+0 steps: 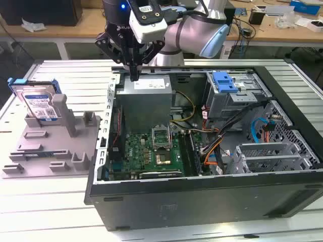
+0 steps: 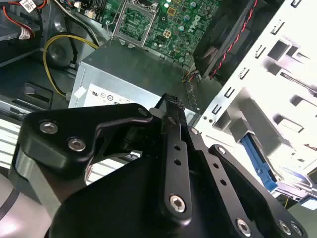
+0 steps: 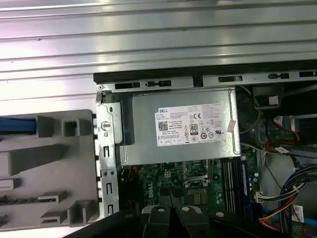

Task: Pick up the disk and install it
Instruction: 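Reach for the disk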

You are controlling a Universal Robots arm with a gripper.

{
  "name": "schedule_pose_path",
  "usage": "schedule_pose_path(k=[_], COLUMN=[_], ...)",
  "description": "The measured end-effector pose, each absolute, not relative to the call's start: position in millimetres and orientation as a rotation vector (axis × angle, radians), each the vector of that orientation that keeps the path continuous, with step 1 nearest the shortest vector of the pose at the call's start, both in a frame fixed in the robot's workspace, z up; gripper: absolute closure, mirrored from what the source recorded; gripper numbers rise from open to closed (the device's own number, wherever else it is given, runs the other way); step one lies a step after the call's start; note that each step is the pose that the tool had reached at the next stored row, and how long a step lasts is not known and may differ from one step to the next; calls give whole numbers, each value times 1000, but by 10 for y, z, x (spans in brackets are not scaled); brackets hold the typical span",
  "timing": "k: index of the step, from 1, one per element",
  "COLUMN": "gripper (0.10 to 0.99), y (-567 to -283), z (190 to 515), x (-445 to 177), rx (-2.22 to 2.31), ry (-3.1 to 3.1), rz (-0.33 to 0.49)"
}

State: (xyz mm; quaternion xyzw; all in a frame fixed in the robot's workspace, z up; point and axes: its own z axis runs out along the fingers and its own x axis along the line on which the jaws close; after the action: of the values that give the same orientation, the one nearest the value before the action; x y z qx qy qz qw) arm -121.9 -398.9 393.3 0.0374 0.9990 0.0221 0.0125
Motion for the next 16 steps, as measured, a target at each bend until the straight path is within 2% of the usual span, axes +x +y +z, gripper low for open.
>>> schedule_pose_path(k=[10,16], gripper=[980,980], y=[-3986,-3864], z=[3933,3927], x=[-1226,-1513], rx=[117,122], ry=[3114,3113], rz=[69,69])
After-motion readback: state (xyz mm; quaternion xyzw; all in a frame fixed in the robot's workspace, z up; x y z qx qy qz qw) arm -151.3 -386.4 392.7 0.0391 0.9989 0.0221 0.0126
